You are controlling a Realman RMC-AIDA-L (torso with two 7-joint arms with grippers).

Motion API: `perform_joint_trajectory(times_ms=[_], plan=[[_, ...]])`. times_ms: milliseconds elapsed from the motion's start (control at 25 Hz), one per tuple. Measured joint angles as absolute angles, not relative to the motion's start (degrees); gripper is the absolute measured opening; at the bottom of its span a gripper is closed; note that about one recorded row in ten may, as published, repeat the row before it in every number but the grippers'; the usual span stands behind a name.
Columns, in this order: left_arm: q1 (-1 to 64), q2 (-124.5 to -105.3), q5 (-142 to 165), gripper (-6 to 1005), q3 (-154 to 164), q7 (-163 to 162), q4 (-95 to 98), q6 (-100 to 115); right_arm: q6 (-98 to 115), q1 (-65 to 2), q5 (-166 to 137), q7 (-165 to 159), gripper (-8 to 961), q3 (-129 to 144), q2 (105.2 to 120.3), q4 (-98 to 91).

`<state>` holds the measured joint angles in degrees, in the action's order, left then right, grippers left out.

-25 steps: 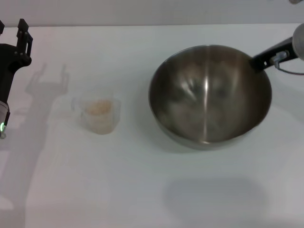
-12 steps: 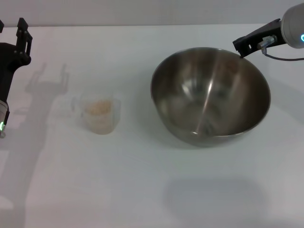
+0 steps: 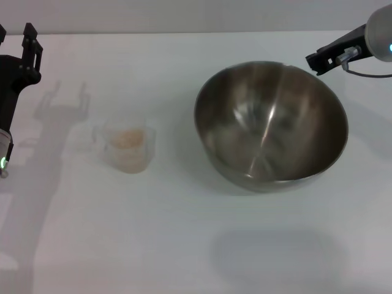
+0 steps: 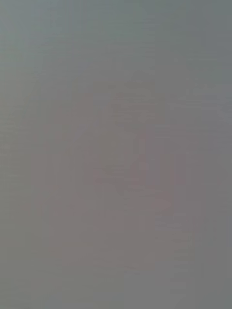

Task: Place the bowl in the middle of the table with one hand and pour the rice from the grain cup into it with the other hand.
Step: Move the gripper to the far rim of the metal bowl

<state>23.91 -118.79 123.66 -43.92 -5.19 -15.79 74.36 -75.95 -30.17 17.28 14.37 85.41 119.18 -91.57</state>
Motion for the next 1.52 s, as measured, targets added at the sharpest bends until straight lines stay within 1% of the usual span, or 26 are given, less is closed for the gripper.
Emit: perform_joint_trajectory(times_ms=[320,520,720,1160,1480,1520], plan=[[24.0,-118.82,123.7,516,-43.8,-5.2,-15.8,74.4,-76.7,-31.1,14.3,13.3,230,89.0,119.19,-88.9],[23.9,-118.83,123.7,516,-43.7,-5.2,-15.7,74.4,-77.4,-31.2,14.2,13.0,470,89.2,119.18,-88.2],[24.0,-118.83,123.7,516,-43.7,-5.2,-15.7,74.3,-77.8,-31.2,14.1,13.0,639,89.2,119.12,-86.8],[24.0,-118.82,123.7,516,-43.7,-5.2,-15.7,74.1,-74.8,-32.5,14.1,13.5,632,89.2,119.09,-79.3],[24.0,-118.82,123.7,516,-43.8,-5.2,-15.6,74.2,-71.8,-33.4,14.3,15.0,498,89.0,119.09,-75.4],[24.0,-118.82,123.7,516,-43.8,-5.2,-15.6,74.2,-71.7,-33.5,14.3,15.0,459,89.1,119.09,-75.3]])
